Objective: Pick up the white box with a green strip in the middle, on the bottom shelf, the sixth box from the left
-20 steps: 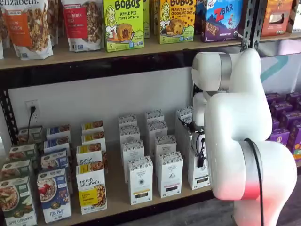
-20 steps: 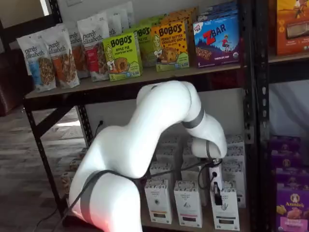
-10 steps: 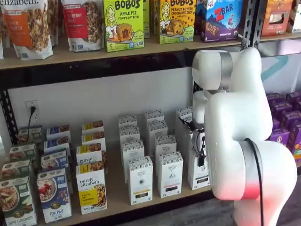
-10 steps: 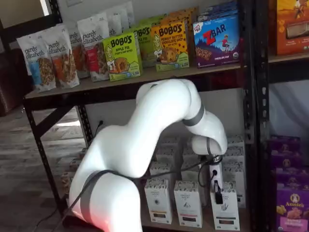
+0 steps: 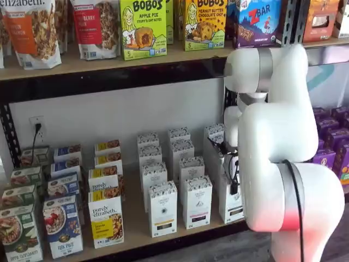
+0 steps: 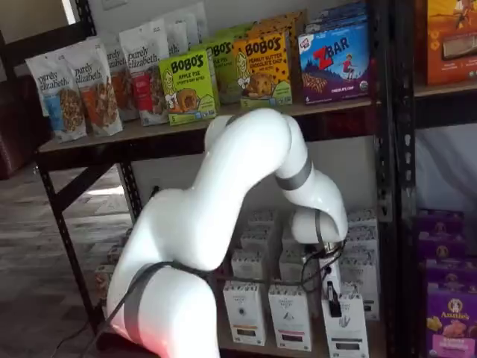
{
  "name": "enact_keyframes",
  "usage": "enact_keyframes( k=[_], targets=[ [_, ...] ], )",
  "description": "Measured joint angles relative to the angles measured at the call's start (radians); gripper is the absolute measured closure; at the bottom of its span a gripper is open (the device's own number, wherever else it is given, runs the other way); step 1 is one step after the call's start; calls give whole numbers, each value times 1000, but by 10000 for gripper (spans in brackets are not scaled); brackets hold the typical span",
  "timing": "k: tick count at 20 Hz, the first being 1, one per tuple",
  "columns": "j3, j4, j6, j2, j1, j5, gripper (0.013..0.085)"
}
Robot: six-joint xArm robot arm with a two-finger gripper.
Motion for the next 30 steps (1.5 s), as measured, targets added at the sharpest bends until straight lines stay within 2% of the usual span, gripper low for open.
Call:
enact_keyframes(
  k=[8, 9, 12, 16, 21, 27, 30],
  targets=[
    [285, -72, 73, -170, -3, -126, 450],
    [312, -73, 73, -189, -3, -135, 450],
    [402, -26, 34, -270, 1, -137, 450],
    [500, -64, 72, -364, 3, -148, 450],
    [645, -87, 109, -508, 19, -163, 450],
    [819, -44, 117, -709, 70, -146, 450],
    [911, -5, 116, -833, 107, -124, 450]
  ],
)
